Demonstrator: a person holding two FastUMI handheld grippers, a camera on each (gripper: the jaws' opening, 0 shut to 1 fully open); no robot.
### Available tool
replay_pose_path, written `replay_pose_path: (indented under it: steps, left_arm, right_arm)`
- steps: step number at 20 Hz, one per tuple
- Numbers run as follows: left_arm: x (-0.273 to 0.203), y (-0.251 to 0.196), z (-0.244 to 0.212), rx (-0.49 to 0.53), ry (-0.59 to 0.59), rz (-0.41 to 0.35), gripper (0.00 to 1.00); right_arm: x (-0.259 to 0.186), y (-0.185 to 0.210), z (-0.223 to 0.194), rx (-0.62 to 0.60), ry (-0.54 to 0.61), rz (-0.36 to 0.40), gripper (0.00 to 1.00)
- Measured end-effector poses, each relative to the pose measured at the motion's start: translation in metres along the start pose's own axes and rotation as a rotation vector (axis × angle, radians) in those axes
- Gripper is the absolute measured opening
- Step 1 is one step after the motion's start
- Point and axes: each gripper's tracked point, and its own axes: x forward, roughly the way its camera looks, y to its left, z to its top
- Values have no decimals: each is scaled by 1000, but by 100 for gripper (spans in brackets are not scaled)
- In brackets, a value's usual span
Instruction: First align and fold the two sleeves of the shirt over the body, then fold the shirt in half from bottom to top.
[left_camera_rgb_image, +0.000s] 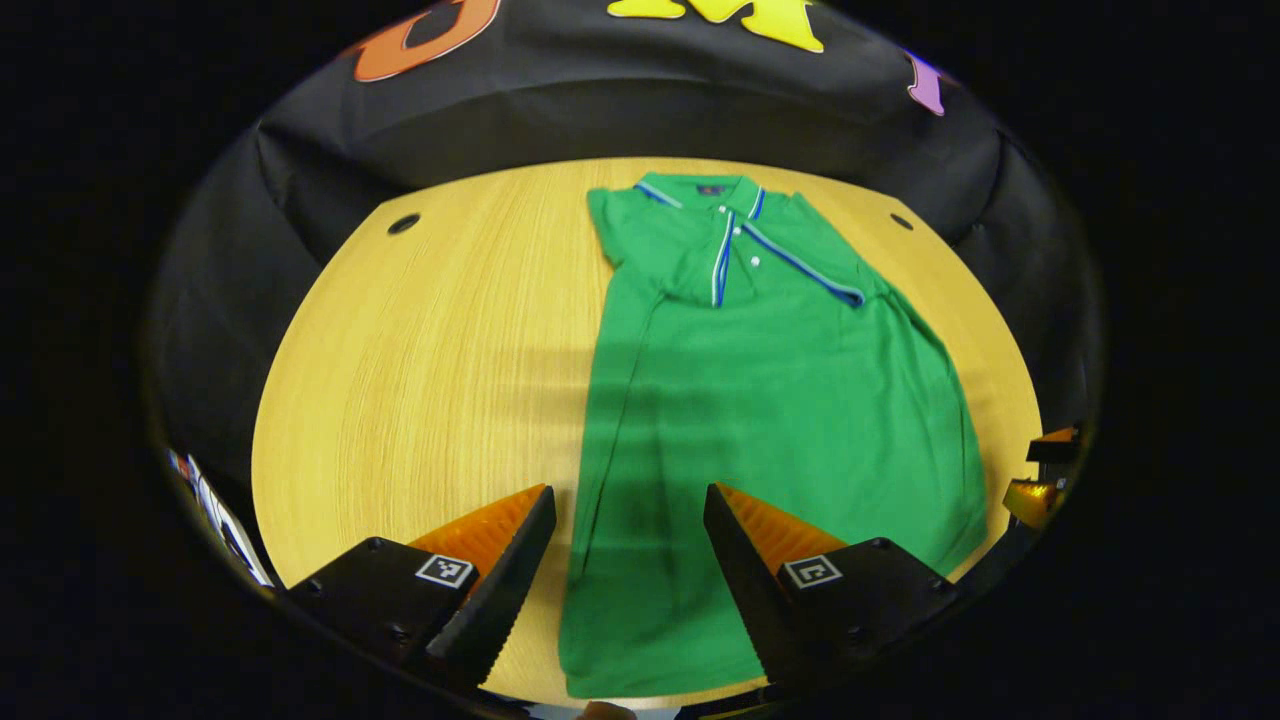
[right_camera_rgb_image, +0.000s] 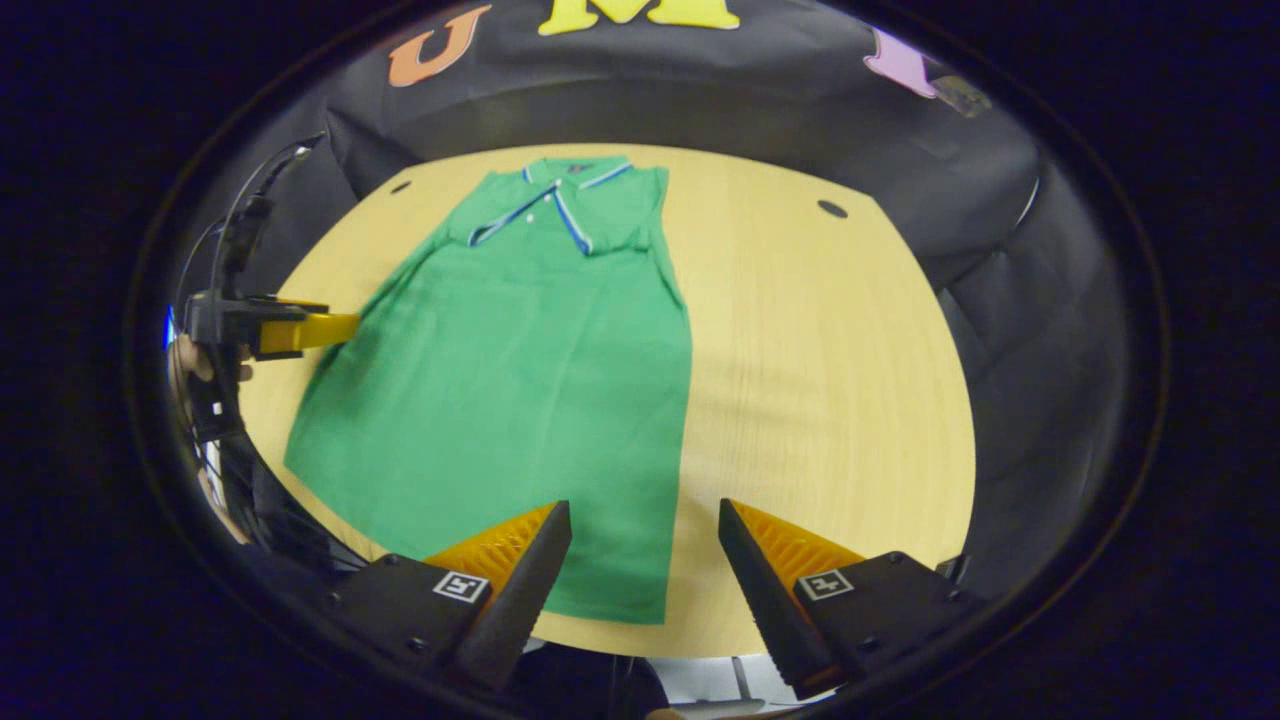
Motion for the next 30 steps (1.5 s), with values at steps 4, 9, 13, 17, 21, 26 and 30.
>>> replay_pose_path:
  steps: [4, 9, 13, 17, 21, 26, 30]
  left_arm:
    - [-17, 7, -56, -65, 94, 3, 96]
    - [-36, 8, -101, -105, 203, 25, 96]
    - [-36, 3, -115, -128, 275, 18, 97]
    - [-32, 3, -119, -102, 318, 9, 95]
    - [-31, 0, -119, -90, 371, -1, 94]
    - [-26, -15, -114, -8, 382, -28, 75]
    - [-29, -25, -110, 54, 364, -40, 39]
  right_arm:
    - [11, 7, -29, -11, 102, -5, 94]
    - [12, 15, -51, -20, 168, -12, 96]
    - [10, 11, -60, -7, 205, -31, 94]
    - [13, 17, -66, 43, 249, -10, 95]
    - [13, 20, -68, 79, 277, 12, 80]
    - [12, 25, -66, 68, 328, 17, 59]
    - [13, 23, -61, 71, 350, 26, 32]
